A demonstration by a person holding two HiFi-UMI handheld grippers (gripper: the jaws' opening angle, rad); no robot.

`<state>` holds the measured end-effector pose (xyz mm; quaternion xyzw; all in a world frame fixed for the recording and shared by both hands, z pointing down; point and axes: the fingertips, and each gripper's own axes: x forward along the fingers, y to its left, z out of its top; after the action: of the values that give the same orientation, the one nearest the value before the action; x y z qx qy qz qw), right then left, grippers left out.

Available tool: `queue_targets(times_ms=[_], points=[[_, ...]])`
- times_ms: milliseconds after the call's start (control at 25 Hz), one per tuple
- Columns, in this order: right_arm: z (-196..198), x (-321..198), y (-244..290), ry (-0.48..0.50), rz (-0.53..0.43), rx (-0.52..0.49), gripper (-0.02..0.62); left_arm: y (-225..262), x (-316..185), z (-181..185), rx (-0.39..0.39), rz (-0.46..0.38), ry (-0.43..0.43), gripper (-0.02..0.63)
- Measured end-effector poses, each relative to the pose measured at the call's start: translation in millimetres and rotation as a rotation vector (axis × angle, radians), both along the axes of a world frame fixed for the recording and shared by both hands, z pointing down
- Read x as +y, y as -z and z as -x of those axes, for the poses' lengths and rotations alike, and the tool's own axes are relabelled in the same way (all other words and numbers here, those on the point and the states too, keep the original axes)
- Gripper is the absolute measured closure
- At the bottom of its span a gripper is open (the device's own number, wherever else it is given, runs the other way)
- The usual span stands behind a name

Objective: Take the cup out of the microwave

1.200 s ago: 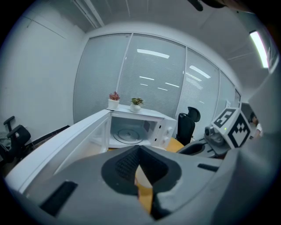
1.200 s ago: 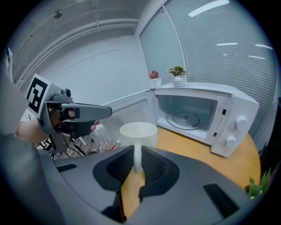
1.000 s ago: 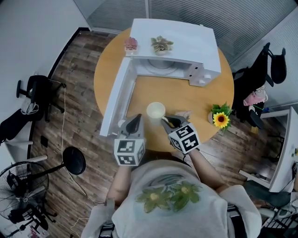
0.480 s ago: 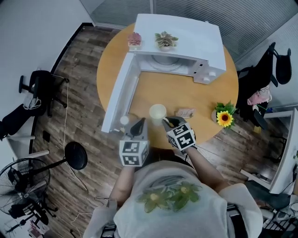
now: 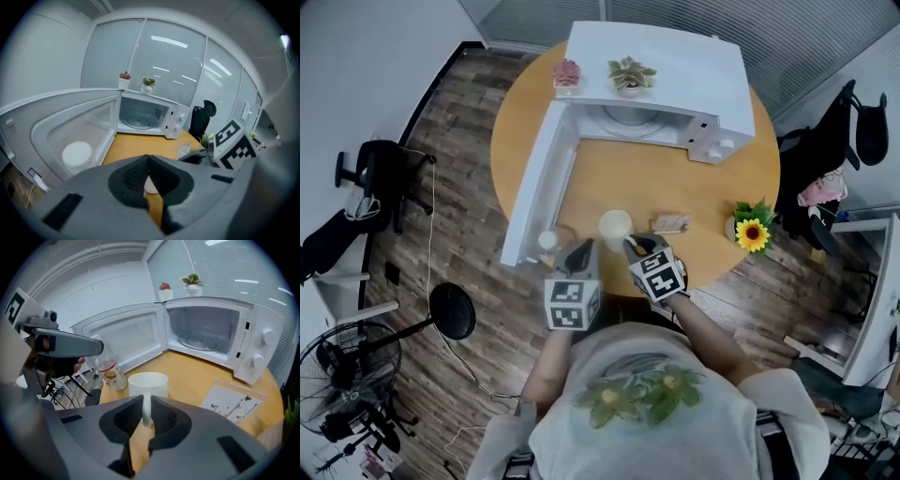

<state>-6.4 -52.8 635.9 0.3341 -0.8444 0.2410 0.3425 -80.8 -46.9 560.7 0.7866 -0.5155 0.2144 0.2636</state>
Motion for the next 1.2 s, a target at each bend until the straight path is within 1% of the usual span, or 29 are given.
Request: queue_targets(times_ms=[160, 440, 840, 1200], points=[[-3.5, 7.2, -4.1, 0.005, -0.005, -0.004, 0.532, -7.5, 0.9, -0.6, -0.007, 0.011, -0.01, 0.603], [-6.8, 17.2, -7.6, 0.022, 0.003, 0.022, 0.532, -11.6, 3.2, -5.4, -0.004, 0.022, -0.028, 0.603], [-15.7, 35.6, -26.3, 0.086, 0.009, 0.097, 0.531, -16.2, 12.7, -6.8, -0.014, 0.041, -0.043, 0.603], [-19.0, 48.6, -43.2, 0.103, 0.018, 0.131, 0.531, -22.0, 16.4, -6.4, -0.02, 0.05, -0.051, 0.603]])
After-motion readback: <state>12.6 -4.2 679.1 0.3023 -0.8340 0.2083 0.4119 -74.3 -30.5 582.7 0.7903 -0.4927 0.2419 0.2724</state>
